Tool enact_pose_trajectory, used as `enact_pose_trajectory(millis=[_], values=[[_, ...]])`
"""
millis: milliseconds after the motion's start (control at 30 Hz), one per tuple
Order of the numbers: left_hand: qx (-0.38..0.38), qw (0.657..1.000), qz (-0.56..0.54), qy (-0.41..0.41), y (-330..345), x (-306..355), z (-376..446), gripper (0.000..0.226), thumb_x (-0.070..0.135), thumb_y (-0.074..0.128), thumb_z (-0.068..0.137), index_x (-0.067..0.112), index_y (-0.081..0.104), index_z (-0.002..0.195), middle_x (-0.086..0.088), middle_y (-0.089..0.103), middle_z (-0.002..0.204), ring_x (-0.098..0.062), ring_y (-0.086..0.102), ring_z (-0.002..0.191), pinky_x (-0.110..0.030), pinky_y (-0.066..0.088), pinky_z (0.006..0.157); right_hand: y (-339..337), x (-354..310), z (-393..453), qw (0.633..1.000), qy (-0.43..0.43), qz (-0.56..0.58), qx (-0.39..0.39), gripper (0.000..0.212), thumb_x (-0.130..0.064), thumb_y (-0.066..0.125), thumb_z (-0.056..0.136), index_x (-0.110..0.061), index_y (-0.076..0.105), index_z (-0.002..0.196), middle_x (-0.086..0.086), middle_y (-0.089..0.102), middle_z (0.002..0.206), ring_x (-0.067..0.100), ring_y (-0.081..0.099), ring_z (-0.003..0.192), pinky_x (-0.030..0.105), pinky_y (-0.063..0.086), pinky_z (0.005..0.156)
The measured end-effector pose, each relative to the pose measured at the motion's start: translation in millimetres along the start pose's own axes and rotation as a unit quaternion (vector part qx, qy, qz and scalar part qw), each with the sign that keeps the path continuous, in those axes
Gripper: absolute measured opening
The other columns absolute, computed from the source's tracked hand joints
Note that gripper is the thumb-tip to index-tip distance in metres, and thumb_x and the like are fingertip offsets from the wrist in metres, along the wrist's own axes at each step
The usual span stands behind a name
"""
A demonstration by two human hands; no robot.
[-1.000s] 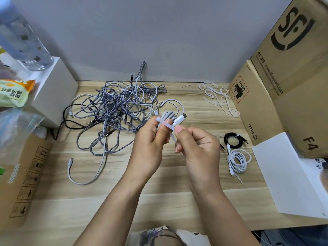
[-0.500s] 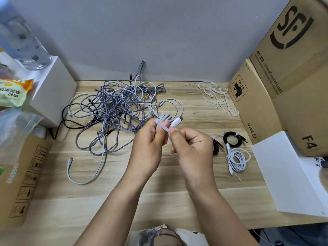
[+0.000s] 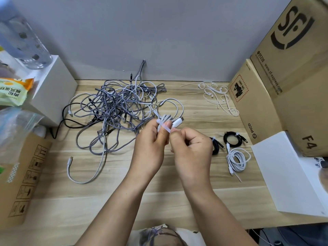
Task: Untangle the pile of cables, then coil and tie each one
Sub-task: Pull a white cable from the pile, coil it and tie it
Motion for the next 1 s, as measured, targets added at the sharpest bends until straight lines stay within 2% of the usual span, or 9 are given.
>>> enact_pose_trajectory(millis=[233, 400, 533, 633, 700, 767, 867, 933, 1000], values=[[-0.001, 1.000, 0.030, 0.008, 0, 2, -1, 0.028, 0.040, 0.048, 0.086, 0.014, 0.056, 0.077, 0.003, 0.054, 0.065, -0.010, 0.046, 0.062, -0.036, 0.039, 0.061, -2, 1, 1, 1.000, 0.012, 0.008, 0.001, 0.040, -0.025, 0.056, 0.074, -0.004, 0.037, 0.046, 0.002, 0.034, 0.046, 0.010, 0.029, 0.049, 0.026, 0.026, 0.047], [-0.031, 0.994, 0.103, 0.035, 1, 4, -3, 0.022, 0.028, 0.048, 0.095, 0.027, 0.052, 0.073, 0.010, 0.055, 0.061, -0.005, 0.046, 0.060, -0.029, 0.041, 0.059, 6, 9, 11, 0.997, 0.035, -0.024, -0.065, 0.040, -0.028, 0.058, 0.079, -0.018, 0.052, 0.041, -0.005, 0.047, 0.041, 0.005, 0.038, 0.046, 0.026, 0.036, 0.051], [-0.086, 0.973, 0.202, 0.076, 4, 7, -4, 0.027, 0.025, 0.047, 0.096, 0.027, 0.041, 0.070, 0.009, 0.048, 0.057, -0.005, 0.042, 0.055, -0.023, 0.035, 0.054, 3, 18, 19, 0.989, 0.092, -0.029, -0.110, 0.048, -0.019, 0.062, 0.087, -0.018, 0.054, 0.040, -0.004, 0.046, 0.038, 0.011, 0.039, 0.043, 0.028, 0.036, 0.052], [-0.117, 0.957, 0.246, 0.102, 0, 9, -5, 0.029, 0.023, 0.048, 0.095, 0.033, 0.041, 0.070, 0.013, 0.047, 0.050, -0.001, 0.044, 0.053, -0.015, 0.030, 0.049, 1, 13, 21, 0.967, 0.069, -0.158, -0.188, 0.040, -0.037, 0.065, 0.080, -0.017, 0.061, 0.046, 0.000, 0.054, 0.045, 0.007, 0.045, 0.046, 0.026, 0.036, 0.053], [-0.140, 0.954, 0.237, 0.114, 1, 14, -7, 0.024, 0.027, 0.047, 0.096, 0.037, 0.045, 0.075, 0.019, 0.051, 0.054, 0.001, 0.045, 0.053, -0.012, 0.031, 0.050, -7, 4, 28, 0.964, 0.012, -0.217, -0.153, 0.032, -0.036, 0.070, 0.079, -0.017, 0.063, 0.054, -0.003, 0.052, 0.050, 0.006, 0.045, 0.051, 0.028, 0.037, 0.056], [-0.167, 0.952, 0.226, 0.122, 5, 19, -11, 0.021, 0.024, 0.048, 0.097, 0.039, 0.047, 0.082, 0.028, 0.053, 0.058, 0.008, 0.047, 0.056, -0.009, 0.032, 0.053, -14, -6, 36, 0.972, -0.029, -0.215, -0.095, 0.023, -0.043, 0.070, 0.074, -0.023, 0.064, 0.065, -0.010, 0.045, 0.060, 0.006, 0.044, 0.061, 0.029, 0.039, 0.064], [-0.189, 0.941, 0.237, 0.149, 13, 22, -15, 0.029, 0.019, 0.050, 0.095, 0.038, 0.042, 0.076, 0.027, 0.053, 0.060, 0.009, 0.047, 0.058, -0.009, 0.032, 0.054, -2, -1, 43, 0.962, -0.011, -0.222, -0.157, 0.014, -0.050, 0.063, 0.069, -0.036, 0.065, 0.067, -0.013, 0.050, 0.070, 0.009, 0.052, 0.072, 0.039, 0.047, 0.078], [-0.197, 0.939, 0.243, 0.144, 17, 18, -15, 0.030, 0.020, 0.049, 0.096, 0.039, 0.040, 0.075, 0.029, 0.054, 0.063, 0.007, 0.047, 0.058, -0.010, 0.031, 0.053, 5, 5, 43, 0.966, 0.030, -0.162, -0.200, 0.009, -0.038, 0.069, 0.069, -0.034, 0.065, 0.062, -0.013, 0.054, 0.069, 0.013, 0.054, 0.070, 0.041, 0.051, 0.074], [-0.197, 0.944, 0.234, 0.124, 17, 12, -15, 0.032, 0.020, 0.048, 0.096, 0.039, 0.040, 0.072, 0.032, 0.054, 0.064, 0.007, 0.047, 0.058, -0.010, 0.032, 0.053, 5, 7, 43, 0.973, 0.041, -0.121, -0.193, 0.008, -0.032, 0.067, 0.066, -0.032, 0.064, 0.059, -0.014, 0.055, 0.066, 0.018, 0.054, 0.069, 0.034, 0.048, 0.067]])
Point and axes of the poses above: each hand's wrist, its own z-axis towards the middle knuckle, its own y-axis out of the palm, x = y × z, the point moved 8 cm from there along z, towards the middle knuckle
